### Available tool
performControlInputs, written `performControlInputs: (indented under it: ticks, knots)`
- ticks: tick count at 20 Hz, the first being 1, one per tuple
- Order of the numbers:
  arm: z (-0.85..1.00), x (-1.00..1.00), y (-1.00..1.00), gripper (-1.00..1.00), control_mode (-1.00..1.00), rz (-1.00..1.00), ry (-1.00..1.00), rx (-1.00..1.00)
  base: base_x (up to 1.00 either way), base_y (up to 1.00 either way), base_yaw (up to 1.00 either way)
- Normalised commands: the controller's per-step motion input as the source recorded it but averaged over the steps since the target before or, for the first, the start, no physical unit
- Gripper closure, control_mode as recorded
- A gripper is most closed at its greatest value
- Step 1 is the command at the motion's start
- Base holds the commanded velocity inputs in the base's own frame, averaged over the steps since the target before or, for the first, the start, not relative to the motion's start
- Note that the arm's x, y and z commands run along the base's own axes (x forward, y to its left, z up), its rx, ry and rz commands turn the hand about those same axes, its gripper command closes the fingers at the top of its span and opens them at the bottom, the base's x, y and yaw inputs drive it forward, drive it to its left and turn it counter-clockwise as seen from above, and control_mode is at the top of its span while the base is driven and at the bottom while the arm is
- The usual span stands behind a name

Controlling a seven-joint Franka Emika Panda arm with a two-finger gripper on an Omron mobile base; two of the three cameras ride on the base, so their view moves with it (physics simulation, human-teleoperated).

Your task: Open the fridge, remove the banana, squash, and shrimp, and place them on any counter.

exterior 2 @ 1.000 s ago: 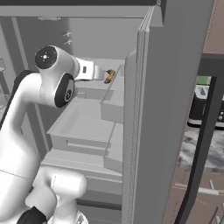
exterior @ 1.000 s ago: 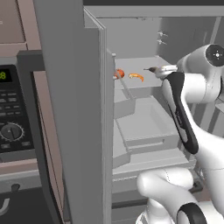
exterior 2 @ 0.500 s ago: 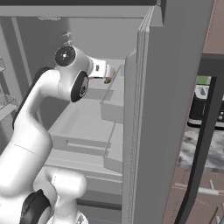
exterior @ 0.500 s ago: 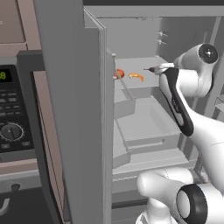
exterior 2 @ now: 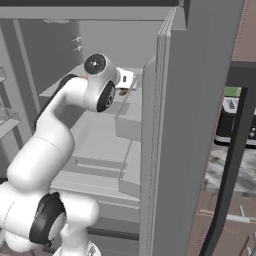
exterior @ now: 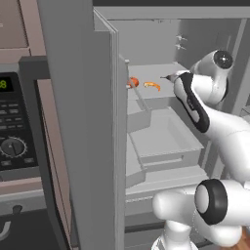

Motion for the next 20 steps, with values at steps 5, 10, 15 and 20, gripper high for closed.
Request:
performControlInputs:
  ticks: [5,10,15,20]
  knots:
    - [-0.02,0.62,0.00,-1.00,-1.00,0.00,0.03,0.00,0.00,0.00,0.00]
    - [-0.25,0.47,-0.01,-1.00,-1.00,0.00,0.03,0.00,0.00,0.00,0.00]
    - [-0.59,0.28,-0.01,-1.00,-1.00,0.00,0.00,0.00,0.00,0.00,0.00]
    - [-0.30,0.32,-0.07,-1.00,-1.00,0.00,0.00,0.03,0.00,0.00,0.00]
